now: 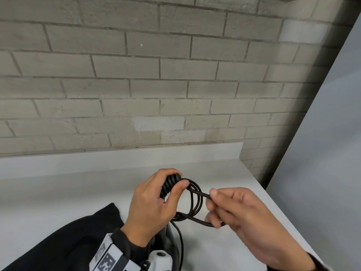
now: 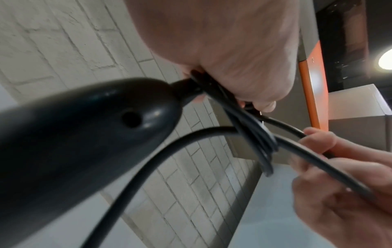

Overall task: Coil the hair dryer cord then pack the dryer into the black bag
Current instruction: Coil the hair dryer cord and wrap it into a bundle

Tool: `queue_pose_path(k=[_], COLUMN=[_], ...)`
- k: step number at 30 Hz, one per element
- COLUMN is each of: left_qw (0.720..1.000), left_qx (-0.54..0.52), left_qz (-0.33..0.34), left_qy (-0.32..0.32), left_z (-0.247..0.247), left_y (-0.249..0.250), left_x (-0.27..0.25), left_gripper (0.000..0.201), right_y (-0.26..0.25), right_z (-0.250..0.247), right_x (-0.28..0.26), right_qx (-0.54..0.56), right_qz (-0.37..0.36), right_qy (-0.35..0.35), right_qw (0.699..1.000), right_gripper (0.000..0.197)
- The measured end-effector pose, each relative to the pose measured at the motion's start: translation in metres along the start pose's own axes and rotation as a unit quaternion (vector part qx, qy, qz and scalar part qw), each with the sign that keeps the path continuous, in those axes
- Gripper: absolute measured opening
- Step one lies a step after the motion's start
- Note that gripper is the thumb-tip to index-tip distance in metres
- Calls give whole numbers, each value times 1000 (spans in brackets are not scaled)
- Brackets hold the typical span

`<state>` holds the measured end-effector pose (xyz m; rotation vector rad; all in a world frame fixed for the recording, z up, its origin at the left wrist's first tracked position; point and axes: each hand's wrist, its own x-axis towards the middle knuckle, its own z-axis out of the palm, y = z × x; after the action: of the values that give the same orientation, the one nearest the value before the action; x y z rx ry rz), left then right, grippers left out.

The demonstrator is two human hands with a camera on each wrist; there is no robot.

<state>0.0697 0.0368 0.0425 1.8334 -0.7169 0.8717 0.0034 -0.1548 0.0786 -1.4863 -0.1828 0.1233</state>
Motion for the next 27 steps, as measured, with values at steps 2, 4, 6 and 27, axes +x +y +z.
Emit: queue_pose_path(k=[2,4,6,27], left_qw=[1000,999,999,993], left_qx=[-24,-38,-38,0], left_qz=[-9,-25,-31,-109], left_qy=[8,21,20,39], left_z=[1,1,-1,-20], left_y=[1,-1,-4,-27], left_x=[1,3,4,6], left_gripper=[40,41,42,31], right_y=[1,13,33,97], right_z=[-8,-8,-3,-29], right_x=[-1,-1,0,-42], right_qx=[92,152,191,203], right_qz=[-9,-51,-82,109], right_qy=[-55,-104,-117,114], right_qw=[994,982,971,966], right_gripper=[43,40,32,42])
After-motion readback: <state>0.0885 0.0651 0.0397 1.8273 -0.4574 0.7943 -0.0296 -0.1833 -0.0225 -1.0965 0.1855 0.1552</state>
